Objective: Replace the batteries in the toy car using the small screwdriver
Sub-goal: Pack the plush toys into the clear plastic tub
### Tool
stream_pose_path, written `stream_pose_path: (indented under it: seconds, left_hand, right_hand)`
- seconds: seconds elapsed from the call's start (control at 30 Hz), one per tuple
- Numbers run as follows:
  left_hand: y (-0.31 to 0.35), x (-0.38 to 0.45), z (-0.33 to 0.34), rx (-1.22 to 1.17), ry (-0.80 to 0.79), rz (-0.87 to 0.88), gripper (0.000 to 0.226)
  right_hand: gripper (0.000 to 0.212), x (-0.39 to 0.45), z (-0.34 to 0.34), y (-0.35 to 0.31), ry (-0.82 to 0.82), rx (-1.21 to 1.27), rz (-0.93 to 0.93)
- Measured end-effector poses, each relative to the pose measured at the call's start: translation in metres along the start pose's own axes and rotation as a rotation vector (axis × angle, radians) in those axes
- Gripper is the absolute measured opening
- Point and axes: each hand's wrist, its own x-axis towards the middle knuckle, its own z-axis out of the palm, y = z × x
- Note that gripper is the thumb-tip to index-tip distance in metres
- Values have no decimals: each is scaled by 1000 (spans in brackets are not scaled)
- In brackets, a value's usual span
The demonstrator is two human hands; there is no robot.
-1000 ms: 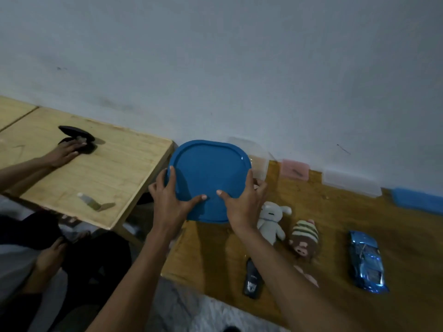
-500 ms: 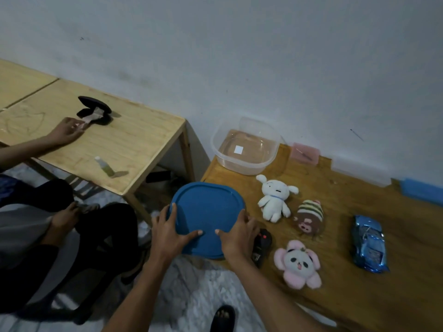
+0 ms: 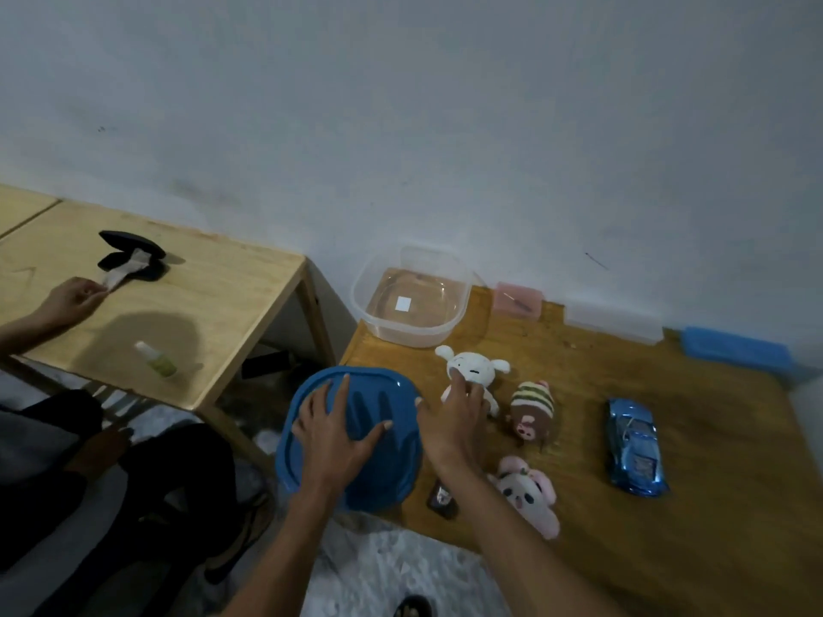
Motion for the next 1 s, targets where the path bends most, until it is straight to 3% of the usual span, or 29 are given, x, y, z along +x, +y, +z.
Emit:
stream_pose_path:
  seconds: [0.23,0.33,0.47,0.7,1.0]
  left_hand:
    - [89,27,49,-144,-228,193,83]
    - [107,33,76,-188,-260,254,75]
    - [117,44,99,-310,-298,279,83]
    - [126,63,111,-403,-336,244,88]
    - [165,74,83,-609,-265,305,84]
  right_hand:
    - [62,49,-60,59,179,51,61]
    - [69,60,-67,90,149,58,123]
    - [76,70,-61,115,102,42,175]
    - [83,86,-35,126,9,311,248]
    - [76,102,-84,101,153,505,43]
